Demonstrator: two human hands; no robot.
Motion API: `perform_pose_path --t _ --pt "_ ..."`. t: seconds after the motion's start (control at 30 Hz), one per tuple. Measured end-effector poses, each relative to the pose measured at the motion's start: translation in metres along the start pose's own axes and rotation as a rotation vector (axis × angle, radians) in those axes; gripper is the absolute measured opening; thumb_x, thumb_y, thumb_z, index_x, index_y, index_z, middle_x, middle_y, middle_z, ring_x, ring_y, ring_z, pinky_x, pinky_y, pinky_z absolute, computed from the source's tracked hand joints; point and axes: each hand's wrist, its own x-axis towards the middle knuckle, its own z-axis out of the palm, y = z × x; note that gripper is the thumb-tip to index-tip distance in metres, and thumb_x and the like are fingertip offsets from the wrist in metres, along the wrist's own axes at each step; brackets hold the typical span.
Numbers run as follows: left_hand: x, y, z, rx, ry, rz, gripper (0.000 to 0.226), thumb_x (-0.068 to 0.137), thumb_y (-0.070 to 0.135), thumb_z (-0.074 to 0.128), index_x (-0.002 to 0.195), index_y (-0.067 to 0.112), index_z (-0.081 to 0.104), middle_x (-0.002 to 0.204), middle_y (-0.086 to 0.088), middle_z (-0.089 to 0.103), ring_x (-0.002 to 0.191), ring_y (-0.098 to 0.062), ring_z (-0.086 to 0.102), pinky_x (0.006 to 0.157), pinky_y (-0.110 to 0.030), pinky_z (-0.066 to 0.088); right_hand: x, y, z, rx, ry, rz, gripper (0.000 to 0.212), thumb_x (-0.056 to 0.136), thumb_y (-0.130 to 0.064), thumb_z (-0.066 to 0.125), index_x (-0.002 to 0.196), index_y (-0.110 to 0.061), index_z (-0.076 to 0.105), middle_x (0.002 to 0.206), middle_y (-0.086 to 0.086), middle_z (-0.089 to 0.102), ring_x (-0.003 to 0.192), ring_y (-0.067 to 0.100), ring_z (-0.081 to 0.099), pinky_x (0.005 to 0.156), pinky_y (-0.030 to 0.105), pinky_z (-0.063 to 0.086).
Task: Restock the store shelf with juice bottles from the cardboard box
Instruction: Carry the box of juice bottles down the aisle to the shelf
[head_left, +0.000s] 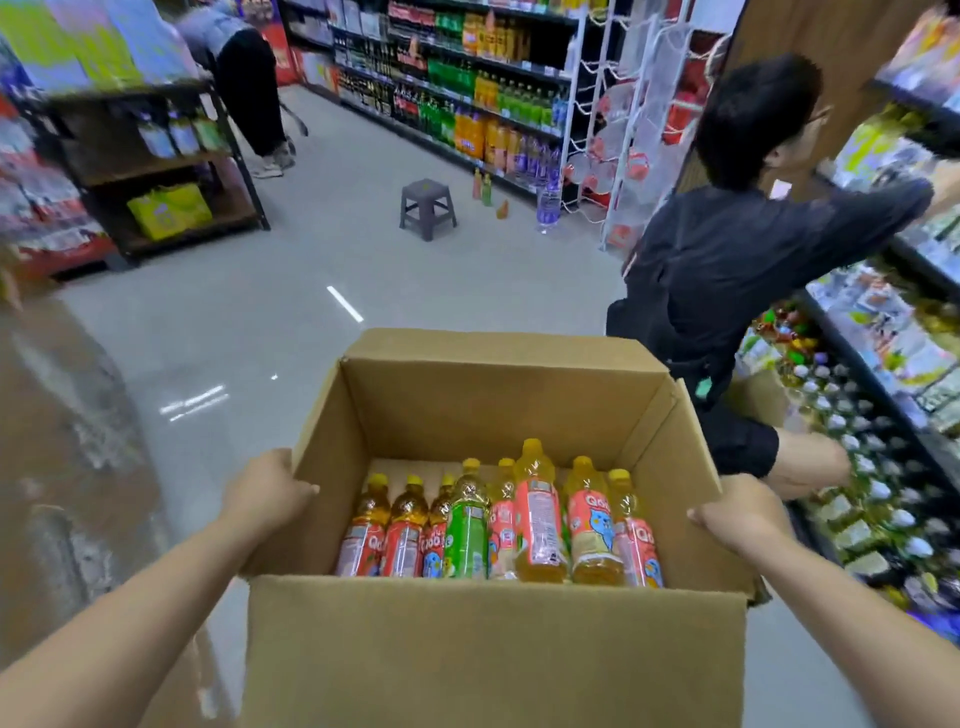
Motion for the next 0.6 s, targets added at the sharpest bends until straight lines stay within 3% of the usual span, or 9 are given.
perform_pose_path --t 0.2,0.3,0.4,0.5,0.6 --pt "0.221 0.08 -0.016 0.052 0.011 0.012 0.022 0.077 0.028 0.073 0.085 0.016 0.057 0.091 -0.009 0.062 0.093 -0.033 0.059 0.072 -0.032 0.042 0.193 -0.143 -0.013 -0.031 -0.042 0.01 0.011 0.077 -0.021 0.073 0.078 -0.014 0.065 0.079 0.008 0.067 0.078 0.029 0.064 0.067 0.033 0.052" --pt "0.322 0.127 -0.031 0.049 0.003 -0.015 0.027 0.078 0.027 0.073 0.073 0.017 0.049 0.078 -0.004 0.053 0.084 -0.031 0.053 0.07 -0.031 0.038 0.286 -0.21 -0.021 -0.029 -0.049 0.004 0.013 0.079 -0.021 0.072 0.082 -0.01 0.066 0.077 0.007 0.066 0.073 0.027 0.062 0.057 0.03 0.046" --pt "0.426 0.173 -0.042 0.045 0.009 -0.022 0.021 0.077 0.028 0.072 0.081 0.016 0.055 0.083 -0.007 0.06 0.082 -0.03 0.056 0.068 -0.032 0.042 0.378 -0.276 -0.026 -0.014 -0.057 0.0 0.01 0.081 -0.021 0.07 0.078 -0.012 0.065 0.075 0.006 0.066 0.07 0.025 0.063 0.059 0.032 0.05" --pt "0.53 0.221 -0.049 0.037 0.012 -0.02 0.02 0.076 0.027 0.073 0.085 0.015 0.059 0.088 -0.01 0.065 0.085 -0.031 0.06 0.066 -0.031 0.043 0.479 -0.34 -0.03 -0.023 -0.051 -0.023 0.014 0.079 -0.023 0.071 0.074 -0.013 0.063 0.079 0.008 0.068 0.075 0.028 0.064 0.062 0.032 0.049" --pt "0.628 0.269 -0.054 0.032 0.026 -0.024 0.016 0.078 0.024 0.072 0.084 0.018 0.058 0.089 -0.01 0.066 0.088 -0.032 0.061 0.066 -0.031 0.041 0.578 -0.407 -0.037 -0.043 -0.058 -0.062 0.017 0.078 -0.024 0.073 0.083 -0.009 0.066 0.088 0.012 0.07 0.086 0.032 0.064 0.066 0.031 0.047"
